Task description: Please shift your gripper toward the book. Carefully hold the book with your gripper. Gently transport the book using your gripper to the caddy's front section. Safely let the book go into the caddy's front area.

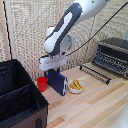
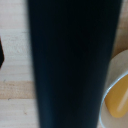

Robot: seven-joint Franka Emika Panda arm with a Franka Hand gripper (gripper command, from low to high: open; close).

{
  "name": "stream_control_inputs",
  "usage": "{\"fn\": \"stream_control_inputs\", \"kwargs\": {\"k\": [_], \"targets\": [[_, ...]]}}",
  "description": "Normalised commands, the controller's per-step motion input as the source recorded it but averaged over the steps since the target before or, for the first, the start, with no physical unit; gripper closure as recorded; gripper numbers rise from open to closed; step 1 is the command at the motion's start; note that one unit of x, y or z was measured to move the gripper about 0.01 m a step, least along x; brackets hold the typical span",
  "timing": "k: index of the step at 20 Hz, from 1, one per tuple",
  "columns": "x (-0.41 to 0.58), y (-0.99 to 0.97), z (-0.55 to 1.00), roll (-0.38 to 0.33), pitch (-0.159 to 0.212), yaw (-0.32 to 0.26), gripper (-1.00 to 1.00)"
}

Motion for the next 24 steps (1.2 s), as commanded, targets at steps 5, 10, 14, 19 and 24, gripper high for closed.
{"fn": "stream_control_inputs", "kwargs": {"k": [5,10,14,19,24], "targets": [[0.000,0.00,-0.08,0.000,0.009,0.001,1.00],[0.034,0.00,-0.04,0.000,0.001,0.058,1.00],[0.083,0.01,-0.01,-0.001,0.012,0.129,1.00],[0.122,0.02,0.27,0.000,0.063,0.054,1.00],[0.226,0.00,0.77,0.005,0.129,0.000,1.00]]}}
